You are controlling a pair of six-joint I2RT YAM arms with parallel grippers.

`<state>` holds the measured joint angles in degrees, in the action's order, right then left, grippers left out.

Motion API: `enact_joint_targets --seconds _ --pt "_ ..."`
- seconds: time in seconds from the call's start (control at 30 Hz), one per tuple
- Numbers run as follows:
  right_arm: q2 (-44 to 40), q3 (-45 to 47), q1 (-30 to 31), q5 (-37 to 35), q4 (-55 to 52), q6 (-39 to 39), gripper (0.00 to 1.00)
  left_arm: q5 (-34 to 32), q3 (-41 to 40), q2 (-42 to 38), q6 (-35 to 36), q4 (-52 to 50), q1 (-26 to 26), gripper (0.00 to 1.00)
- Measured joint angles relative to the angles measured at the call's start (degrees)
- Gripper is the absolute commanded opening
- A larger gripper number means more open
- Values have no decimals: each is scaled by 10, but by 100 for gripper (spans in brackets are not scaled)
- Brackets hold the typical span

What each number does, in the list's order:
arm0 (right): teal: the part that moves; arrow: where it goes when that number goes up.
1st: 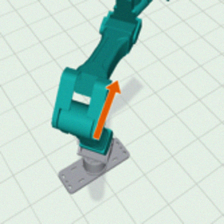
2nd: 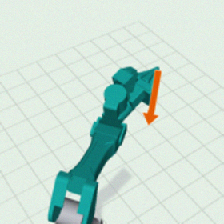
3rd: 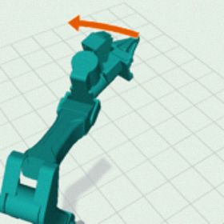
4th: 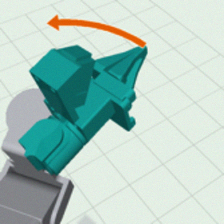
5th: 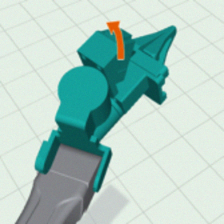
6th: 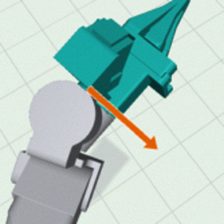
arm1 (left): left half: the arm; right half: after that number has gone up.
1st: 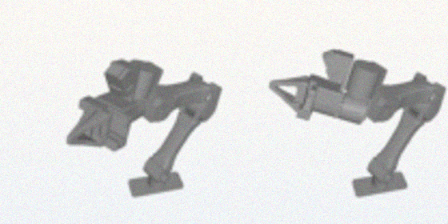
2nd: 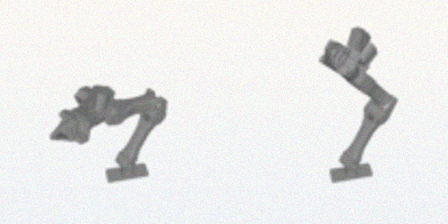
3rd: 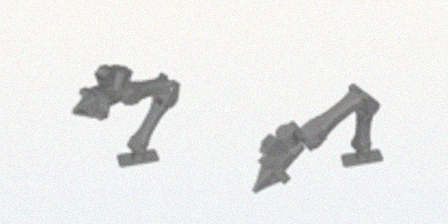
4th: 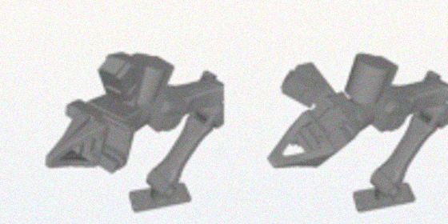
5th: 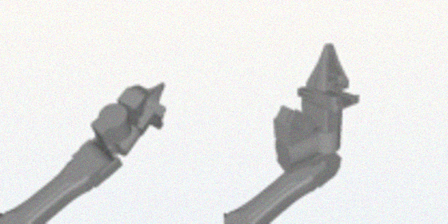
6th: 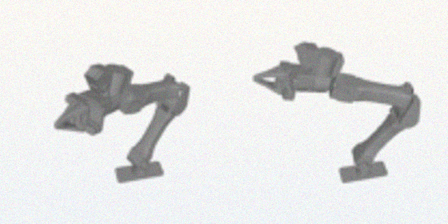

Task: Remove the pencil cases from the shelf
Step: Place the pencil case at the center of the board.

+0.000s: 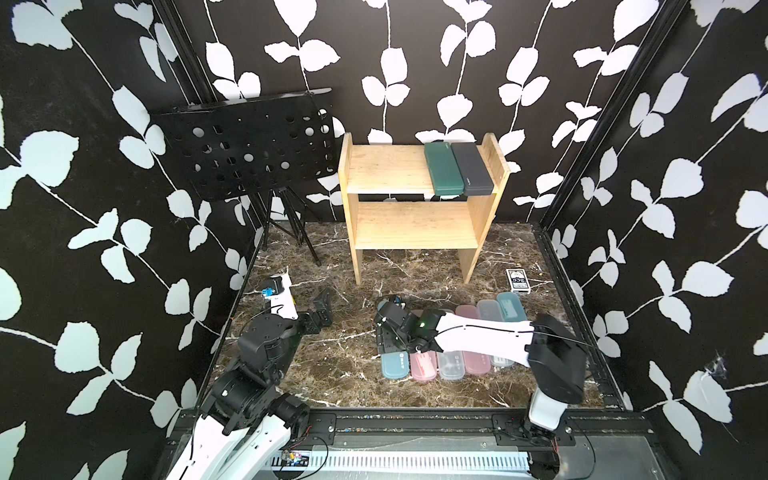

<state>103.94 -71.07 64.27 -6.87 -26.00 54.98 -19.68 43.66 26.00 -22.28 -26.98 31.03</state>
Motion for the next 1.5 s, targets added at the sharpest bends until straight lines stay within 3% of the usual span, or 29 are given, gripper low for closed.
enact_joint_targets --seconds 0.63,1.5 --pt "60 -54 -1 -27 -34 5 80 18 -6 21 -4 0 0 98" --pt "77 -55 -3 -37 -47 -1 90 25 -15 17 -11 -2 0 99"
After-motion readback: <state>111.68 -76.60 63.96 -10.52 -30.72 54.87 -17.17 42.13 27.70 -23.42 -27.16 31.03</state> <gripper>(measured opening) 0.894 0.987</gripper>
